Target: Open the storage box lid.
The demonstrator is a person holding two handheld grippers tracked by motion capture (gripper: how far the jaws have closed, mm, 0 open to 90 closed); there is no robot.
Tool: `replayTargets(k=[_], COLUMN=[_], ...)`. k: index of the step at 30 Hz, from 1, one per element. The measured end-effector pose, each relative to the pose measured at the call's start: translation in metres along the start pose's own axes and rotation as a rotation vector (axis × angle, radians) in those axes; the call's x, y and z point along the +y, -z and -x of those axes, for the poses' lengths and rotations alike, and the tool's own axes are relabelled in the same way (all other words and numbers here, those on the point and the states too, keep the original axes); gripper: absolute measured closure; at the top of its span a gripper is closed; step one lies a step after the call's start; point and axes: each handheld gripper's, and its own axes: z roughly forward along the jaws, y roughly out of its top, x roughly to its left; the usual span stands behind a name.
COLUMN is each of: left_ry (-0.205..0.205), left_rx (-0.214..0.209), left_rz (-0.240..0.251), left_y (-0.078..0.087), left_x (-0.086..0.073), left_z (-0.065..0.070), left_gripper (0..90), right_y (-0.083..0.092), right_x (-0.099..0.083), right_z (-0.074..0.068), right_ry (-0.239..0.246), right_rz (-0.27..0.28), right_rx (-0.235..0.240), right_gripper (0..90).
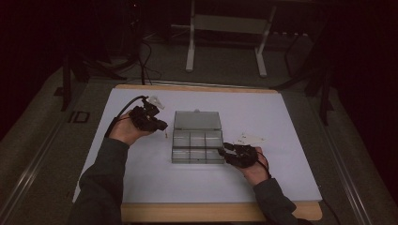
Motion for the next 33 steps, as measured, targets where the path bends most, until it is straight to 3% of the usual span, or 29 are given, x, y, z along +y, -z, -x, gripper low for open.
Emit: replayTargets(k=[33], left_ry=[-0.041], left_rx=[-0.032], left_rz=[-0.047], left_y=[-0.033], left_x=[0.021], left_z=[0.009], left_gripper=[85.7], right_y=[0.0], right_x=[0.0], right_z=[0.0], right_ry=[-0.003], right_rz=[0.005], right_rx=[-0.003], right_gripper=[59.1])
